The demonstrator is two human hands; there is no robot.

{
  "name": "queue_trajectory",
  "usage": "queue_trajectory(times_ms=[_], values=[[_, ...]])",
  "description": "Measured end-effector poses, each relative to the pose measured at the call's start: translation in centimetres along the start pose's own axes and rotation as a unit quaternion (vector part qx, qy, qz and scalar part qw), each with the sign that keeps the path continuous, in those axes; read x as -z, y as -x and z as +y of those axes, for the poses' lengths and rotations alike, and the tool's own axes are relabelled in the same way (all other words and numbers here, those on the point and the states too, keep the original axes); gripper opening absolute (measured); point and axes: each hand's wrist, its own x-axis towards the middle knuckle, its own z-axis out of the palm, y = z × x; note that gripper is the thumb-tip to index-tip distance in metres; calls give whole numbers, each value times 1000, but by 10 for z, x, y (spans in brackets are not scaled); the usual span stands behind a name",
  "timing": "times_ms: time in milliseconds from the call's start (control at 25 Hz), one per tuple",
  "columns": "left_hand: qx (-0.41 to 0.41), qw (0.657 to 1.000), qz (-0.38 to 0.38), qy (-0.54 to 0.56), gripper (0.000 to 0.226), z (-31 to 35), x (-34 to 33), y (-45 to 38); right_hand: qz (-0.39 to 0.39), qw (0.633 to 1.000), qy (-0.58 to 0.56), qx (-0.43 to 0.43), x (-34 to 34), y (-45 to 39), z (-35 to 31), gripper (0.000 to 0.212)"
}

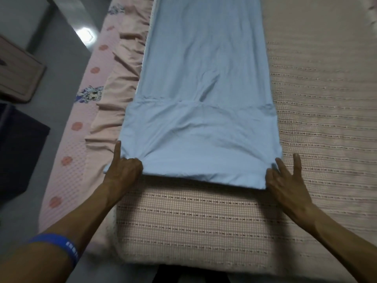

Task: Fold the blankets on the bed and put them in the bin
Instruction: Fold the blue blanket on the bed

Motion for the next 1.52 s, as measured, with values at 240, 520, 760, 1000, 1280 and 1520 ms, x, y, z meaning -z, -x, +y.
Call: queue_trajectory(times_ms=[240, 520, 760, 1000, 1280, 1520], values=[[-1, 996, 84, 35, 31, 48, 44, 84, -62, 997, -23, -38, 74, 83, -14, 42], [-5, 991, 110, 78, 37, 71, 109, 221, -143, 984, -43, -93, 161, 188, -94, 40], [11, 993, 98, 63, 40, 101, 176, 324, -199, 973, -55, -102, 233, 276, -143, 37], [37, 995, 58, 73, 41, 160, 202, 411, -247, 964, -49, -82, 238, 368, -165, 38], [76, 993, -3, 91, 29, 176, 248, 417, -278, 952, -53, -118, 292, 386, -133, 13], [150, 972, -176, 29, 17, 108, 295, 283, -236, 948, -38, -209, 330, 262, -68, 23]])
